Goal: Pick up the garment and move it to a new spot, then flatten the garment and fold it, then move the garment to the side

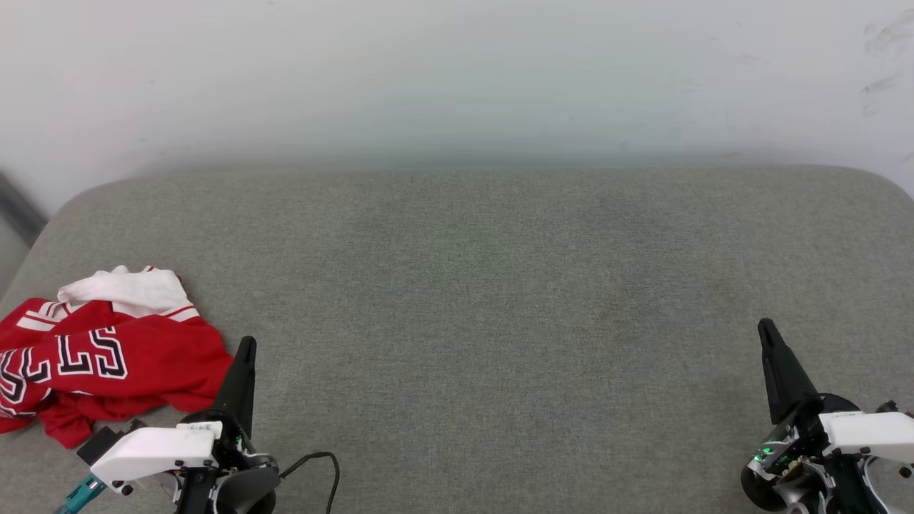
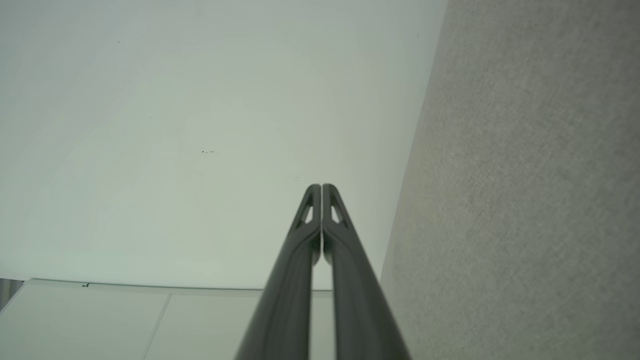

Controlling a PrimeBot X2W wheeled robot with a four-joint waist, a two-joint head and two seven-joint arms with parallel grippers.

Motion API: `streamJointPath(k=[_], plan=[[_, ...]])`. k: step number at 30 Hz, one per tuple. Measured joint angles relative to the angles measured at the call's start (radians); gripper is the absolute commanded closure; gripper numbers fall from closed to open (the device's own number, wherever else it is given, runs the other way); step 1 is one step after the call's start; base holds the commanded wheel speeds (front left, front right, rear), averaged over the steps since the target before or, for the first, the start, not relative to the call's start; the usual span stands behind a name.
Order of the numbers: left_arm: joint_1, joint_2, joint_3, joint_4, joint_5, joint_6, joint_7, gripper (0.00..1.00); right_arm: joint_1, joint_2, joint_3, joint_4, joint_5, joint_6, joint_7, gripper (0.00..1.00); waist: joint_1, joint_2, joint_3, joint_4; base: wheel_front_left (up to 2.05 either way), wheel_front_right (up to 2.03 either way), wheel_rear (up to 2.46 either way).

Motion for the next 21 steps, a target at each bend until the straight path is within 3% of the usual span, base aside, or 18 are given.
streamJointPath(k=[21], plan=[[0.000, 0.000, 0.000, 0.000, 0.000, 0.000, 0.000, 1.00, 0.000, 0.000, 0.000, 0.000, 0.000, 0.000, 0.000, 1.00, 0.0000, 0.0000, 0.000, 0.000, 0.00, 0.00, 0.00]])
